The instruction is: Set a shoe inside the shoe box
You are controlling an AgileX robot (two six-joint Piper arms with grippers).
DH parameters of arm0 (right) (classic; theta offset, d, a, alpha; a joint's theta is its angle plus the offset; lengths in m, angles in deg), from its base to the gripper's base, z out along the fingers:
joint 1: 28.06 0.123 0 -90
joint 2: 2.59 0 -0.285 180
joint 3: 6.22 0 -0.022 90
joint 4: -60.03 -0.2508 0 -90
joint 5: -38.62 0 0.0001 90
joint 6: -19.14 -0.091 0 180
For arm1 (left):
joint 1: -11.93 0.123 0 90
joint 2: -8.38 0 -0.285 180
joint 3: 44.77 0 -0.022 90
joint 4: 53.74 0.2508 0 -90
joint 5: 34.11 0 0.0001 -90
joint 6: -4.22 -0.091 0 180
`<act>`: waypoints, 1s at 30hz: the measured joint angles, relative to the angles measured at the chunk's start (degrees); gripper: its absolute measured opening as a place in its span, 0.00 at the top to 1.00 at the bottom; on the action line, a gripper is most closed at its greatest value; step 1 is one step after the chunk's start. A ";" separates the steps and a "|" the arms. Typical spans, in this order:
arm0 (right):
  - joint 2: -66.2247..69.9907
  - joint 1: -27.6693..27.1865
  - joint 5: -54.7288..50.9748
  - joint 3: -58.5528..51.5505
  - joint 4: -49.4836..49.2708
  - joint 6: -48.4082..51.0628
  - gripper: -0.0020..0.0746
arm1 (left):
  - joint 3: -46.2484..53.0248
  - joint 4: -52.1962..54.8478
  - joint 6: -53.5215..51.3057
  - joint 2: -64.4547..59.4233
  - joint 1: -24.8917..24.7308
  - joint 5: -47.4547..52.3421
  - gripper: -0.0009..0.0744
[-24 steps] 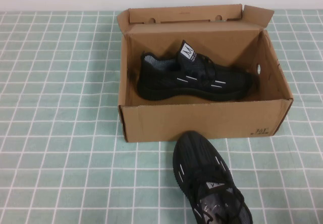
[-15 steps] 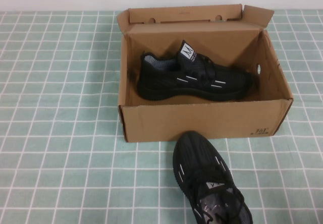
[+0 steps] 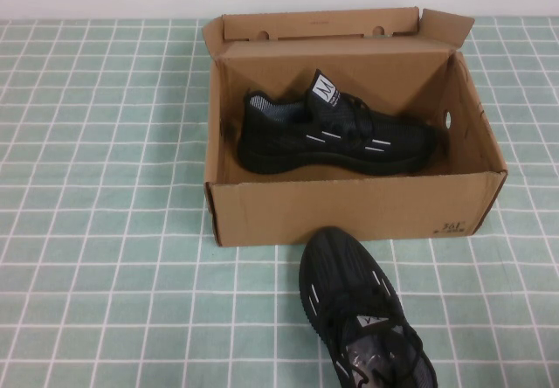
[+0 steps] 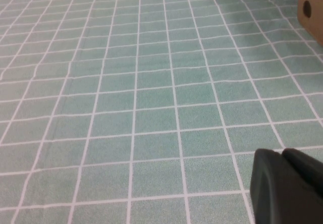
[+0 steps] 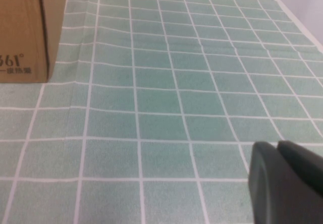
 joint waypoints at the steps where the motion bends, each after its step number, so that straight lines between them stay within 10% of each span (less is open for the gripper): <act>1: 0.00 0.00 0.00 0.00 0.00 0.00 0.98 | 0.00 0.00 0.00 0.00 0.00 0.00 0.99; 30: 0.00 0.00 26.15 0.00 0.44 0.00 0.98 | 0.00 0.33 18.75 0.00 0.00 -31.11 0.99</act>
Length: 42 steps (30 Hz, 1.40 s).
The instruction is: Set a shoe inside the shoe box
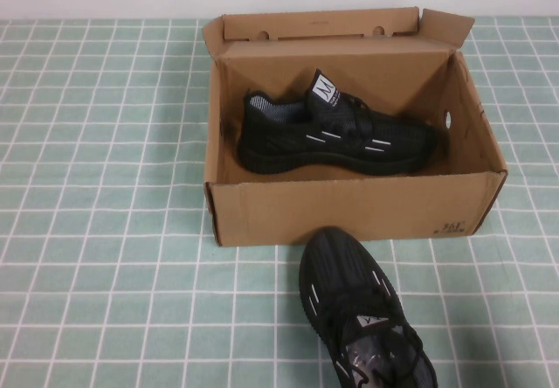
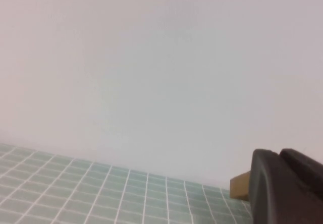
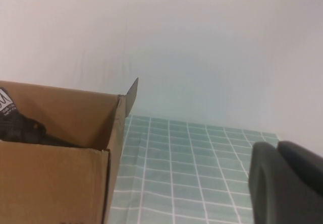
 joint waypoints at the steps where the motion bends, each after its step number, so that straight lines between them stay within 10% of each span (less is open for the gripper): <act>1: 0.00 0.00 0.00 0.00 0.00 0.00 0.98 | 0.00 0.00 0.10 0.00 0.00 0.12 0.99; 17: -0.10 0.00 35.87 0.48 -3.31 -5.70 0.98 | -0.65 0.10 6.29 0.11 0.00 -28.11 0.99; 26: -0.10 0.00 37.33 17.09 -16.00 -7.41 0.98 | -18.94 -0.46 6.35 -1.91 0.00 -27.78 0.99; 42: 18.70 0.00 -24.02 54.85 -17.80 -6.65 0.98 | -50.74 15.49 23.41 -20.79 0.00 16.59 0.99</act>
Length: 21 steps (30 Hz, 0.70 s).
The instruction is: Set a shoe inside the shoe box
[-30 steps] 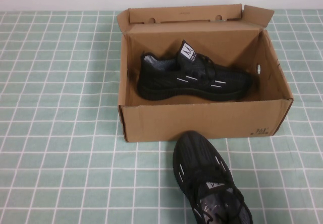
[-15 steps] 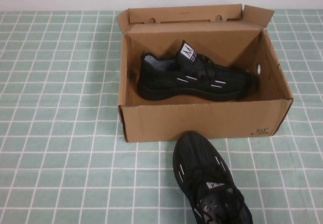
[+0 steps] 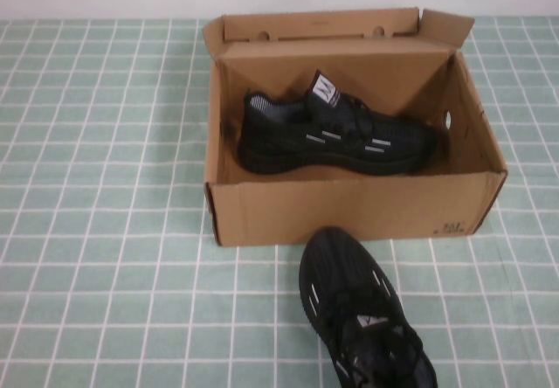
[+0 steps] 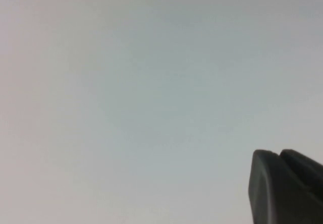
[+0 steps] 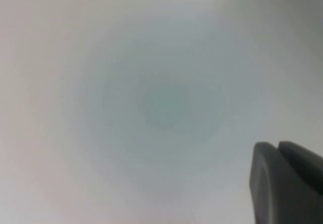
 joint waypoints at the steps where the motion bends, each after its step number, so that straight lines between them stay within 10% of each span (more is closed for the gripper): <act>1: 1.27 0.00 -2.91 0.08 0.00 0.73 0.98 | 0.00 0.00 0.33 -0.26 0.00 2.56 0.99; 9: 4.52 0.00 -17.50 -0.47 -2.25 7.71 0.98 | 0.00 0.00 0.68 -2.31 0.00 27.37 0.99; 21: 9.28 3.35 -28.60 -8.22 -34.52 27.99 0.98 | 0.00 -2.99 0.76 -5.14 0.00 31.32 0.99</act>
